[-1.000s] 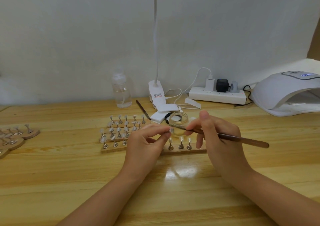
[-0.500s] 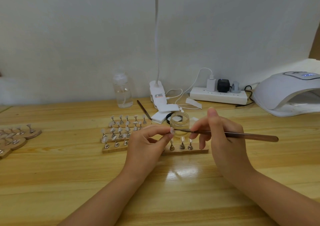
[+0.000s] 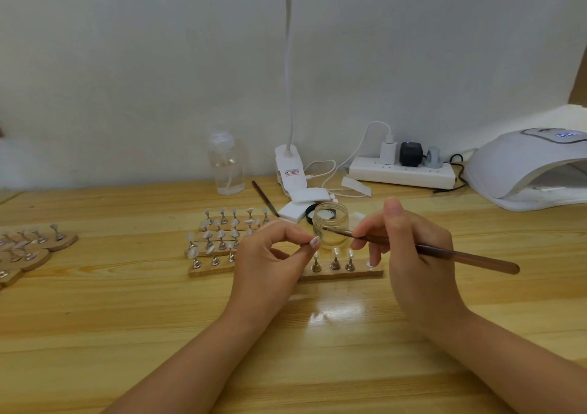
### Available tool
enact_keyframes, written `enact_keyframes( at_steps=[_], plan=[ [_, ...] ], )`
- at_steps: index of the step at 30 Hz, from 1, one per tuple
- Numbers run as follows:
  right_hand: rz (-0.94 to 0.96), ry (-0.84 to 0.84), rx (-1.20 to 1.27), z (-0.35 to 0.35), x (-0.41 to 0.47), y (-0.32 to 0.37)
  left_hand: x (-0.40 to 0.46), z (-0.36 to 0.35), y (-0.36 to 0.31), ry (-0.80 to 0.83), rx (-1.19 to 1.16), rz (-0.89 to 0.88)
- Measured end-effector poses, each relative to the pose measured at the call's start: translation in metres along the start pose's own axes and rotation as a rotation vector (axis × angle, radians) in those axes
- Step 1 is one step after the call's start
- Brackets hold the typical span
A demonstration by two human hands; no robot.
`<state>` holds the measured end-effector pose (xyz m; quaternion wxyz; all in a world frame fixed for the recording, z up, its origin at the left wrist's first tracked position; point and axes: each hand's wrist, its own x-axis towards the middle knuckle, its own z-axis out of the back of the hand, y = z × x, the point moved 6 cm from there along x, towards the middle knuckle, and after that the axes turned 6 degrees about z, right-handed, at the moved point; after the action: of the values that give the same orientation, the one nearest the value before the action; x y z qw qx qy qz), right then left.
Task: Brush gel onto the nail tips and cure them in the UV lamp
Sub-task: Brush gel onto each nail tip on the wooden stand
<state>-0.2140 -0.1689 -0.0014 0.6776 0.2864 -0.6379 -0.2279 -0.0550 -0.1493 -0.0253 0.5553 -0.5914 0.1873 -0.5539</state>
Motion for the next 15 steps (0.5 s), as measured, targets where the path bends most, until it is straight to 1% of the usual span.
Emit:
enact_keyframes(
  at_steps=[3,6,8,11,15],
  plan=[
    [0.016,0.007,0.007,-0.0008,-0.0001,0.0009,-0.0002,0.0002,0.0001,0.001,0.004,0.005],
    [0.056,0.061,-0.051,-0.0047,-0.0009,0.0015,-0.0001,0.0003,0.0006,0.002,0.003,0.006],
    [0.048,0.083,-0.046,-0.0066,-0.0021,0.0002,0.0001,0.0005,0.002,-0.004,0.003,0.013],
    [0.058,0.081,-0.031,-0.006,-0.0022,0.0002,0.0006,0.0007,0.0036,-0.008,0.005,0.016],
    [0.091,0.102,-0.093,-0.0069,-0.0017,0.0005,0.0011,0.0005,0.0039,-0.003,0.011,0.01]
  ],
)
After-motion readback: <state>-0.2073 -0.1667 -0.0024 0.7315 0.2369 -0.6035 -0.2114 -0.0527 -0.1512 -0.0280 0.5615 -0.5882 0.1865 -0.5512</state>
